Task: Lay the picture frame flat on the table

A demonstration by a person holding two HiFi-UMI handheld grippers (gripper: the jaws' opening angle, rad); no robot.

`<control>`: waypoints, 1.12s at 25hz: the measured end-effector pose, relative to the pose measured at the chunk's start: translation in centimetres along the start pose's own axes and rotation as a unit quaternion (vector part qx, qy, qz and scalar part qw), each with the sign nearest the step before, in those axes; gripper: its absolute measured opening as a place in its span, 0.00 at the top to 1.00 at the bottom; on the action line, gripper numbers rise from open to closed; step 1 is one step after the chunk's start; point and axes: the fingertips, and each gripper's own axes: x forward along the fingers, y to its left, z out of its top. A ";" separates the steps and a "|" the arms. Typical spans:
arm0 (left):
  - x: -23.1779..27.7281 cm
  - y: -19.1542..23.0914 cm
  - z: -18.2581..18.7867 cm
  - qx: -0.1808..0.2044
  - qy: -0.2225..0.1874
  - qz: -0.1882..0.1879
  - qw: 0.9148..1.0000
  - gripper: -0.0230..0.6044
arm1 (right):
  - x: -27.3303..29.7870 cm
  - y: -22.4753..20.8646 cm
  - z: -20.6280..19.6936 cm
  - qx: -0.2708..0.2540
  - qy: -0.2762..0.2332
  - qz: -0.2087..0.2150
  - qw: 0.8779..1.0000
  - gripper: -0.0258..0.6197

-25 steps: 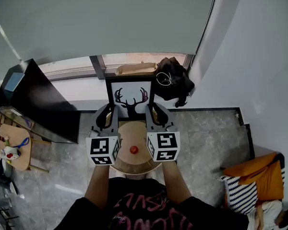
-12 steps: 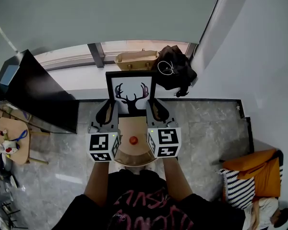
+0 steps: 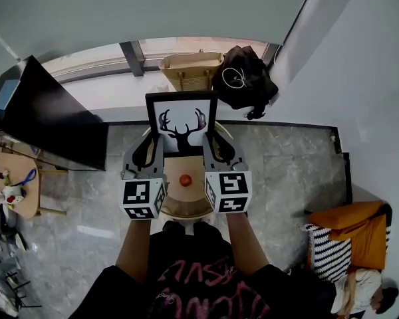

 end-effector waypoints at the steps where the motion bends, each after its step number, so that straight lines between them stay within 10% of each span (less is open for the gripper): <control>1: 0.1 0.1 -0.3 -0.002 0.003 0.001 1.000 0.85 | 0.2 0.0 -0.3 0.001 0.004 0.001 1.000 0.83; 28: 1.1 -0.7 -9.2 -0.029 0.080 0.000 0.996 0.85 | 1.6 -0.6 -9.4 0.025 0.085 0.006 0.996 0.83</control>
